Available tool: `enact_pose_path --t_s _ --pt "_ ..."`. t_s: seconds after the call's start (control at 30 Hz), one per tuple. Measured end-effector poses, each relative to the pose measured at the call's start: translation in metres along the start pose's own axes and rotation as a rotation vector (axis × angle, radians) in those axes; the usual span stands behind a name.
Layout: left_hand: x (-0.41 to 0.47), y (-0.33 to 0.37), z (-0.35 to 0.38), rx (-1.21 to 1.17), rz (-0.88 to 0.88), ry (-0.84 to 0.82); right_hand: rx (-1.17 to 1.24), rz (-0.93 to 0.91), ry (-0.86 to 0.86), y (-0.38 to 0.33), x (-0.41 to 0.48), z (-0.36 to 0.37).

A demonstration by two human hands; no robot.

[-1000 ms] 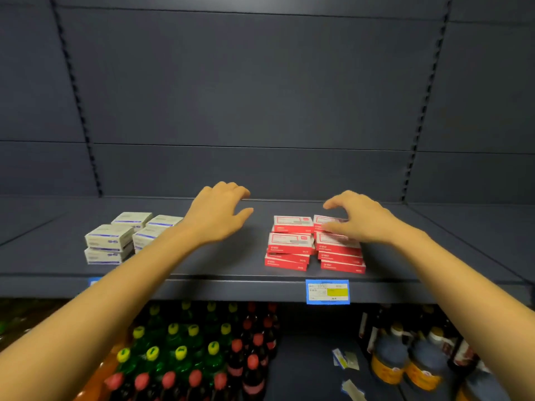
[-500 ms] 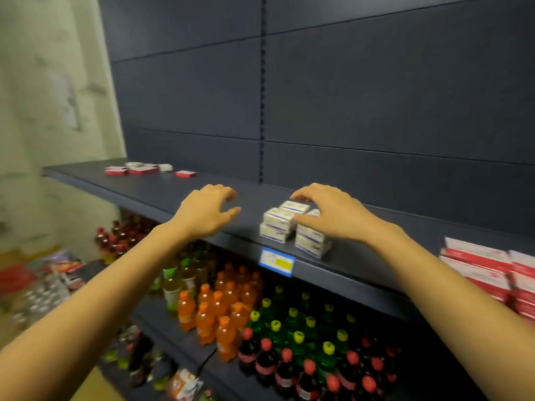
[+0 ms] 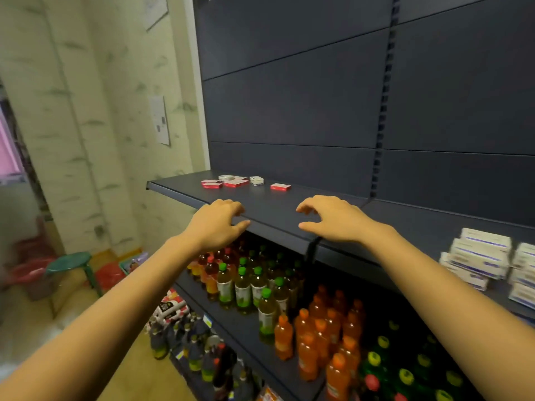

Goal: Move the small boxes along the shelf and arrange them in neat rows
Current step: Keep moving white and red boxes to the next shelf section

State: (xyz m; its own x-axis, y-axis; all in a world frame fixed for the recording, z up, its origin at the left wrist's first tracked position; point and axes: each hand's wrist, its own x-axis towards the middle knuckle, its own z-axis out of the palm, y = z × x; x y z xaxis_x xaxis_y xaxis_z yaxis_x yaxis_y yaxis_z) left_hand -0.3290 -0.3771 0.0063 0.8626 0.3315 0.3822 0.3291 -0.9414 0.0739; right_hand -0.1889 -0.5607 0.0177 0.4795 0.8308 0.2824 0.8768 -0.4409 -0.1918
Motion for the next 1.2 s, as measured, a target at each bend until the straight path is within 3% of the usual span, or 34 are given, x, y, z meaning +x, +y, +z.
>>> enact_pose_path --t_s 0.47,0.9,1.2 --pt "0.088 -0.146 0.042 -0.002 -0.048 -0.018 -0.038 -0.015 -0.049 -0.049 0.174 0.069" --pt "0.238 -0.250 0.093 0.014 -0.067 -0.061 -0.099 0.034 -0.029 -0.022 0.371 0.112" --pt "0.304 -0.313 0.133 -0.049 -0.034 -0.143 -0.144 0.151 -0.097 -0.008 0.458 0.158"
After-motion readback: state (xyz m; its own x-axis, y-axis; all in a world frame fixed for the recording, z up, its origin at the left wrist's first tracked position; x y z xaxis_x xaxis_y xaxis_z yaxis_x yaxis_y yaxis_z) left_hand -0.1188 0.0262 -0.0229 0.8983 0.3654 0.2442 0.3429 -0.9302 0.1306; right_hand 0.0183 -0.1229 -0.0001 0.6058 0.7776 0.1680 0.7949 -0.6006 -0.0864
